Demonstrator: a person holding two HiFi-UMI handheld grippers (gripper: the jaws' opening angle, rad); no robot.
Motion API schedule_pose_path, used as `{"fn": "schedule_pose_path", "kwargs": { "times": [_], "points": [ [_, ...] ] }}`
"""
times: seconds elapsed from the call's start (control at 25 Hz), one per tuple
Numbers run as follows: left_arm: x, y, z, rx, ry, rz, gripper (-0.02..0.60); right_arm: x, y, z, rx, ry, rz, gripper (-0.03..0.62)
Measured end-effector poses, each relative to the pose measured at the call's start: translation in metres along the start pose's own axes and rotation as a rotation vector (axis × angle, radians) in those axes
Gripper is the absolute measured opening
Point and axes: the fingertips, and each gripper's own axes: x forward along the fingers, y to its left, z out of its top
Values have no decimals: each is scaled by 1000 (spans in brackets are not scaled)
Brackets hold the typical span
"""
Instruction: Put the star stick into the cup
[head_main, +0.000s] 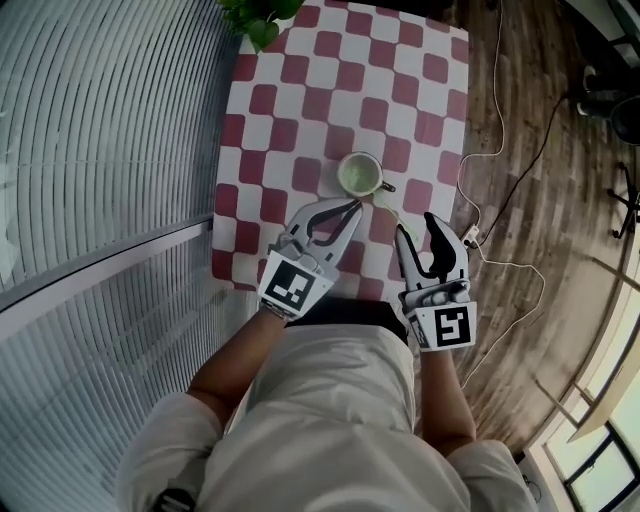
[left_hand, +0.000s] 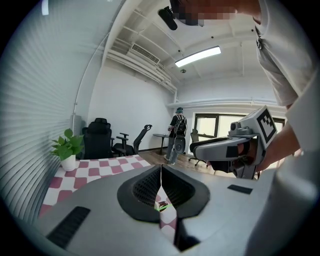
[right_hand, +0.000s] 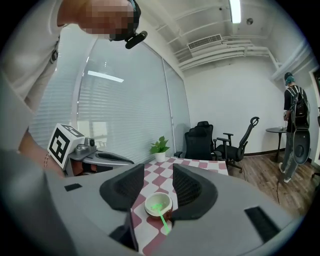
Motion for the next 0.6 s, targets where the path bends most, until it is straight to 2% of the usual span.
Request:
{"fn": "schedule_pose_path", "kwargs": {
  "times": [0.2, 0.6],
  "points": [
    [-10, -1, 23, -23, -34, 14, 32, -6, 9, 26, 5, -5, 23, 135],
    [-40, -5, 61, -34, -78, 28, 32, -14, 31, 77, -15, -47, 40, 75]
  ]
}}
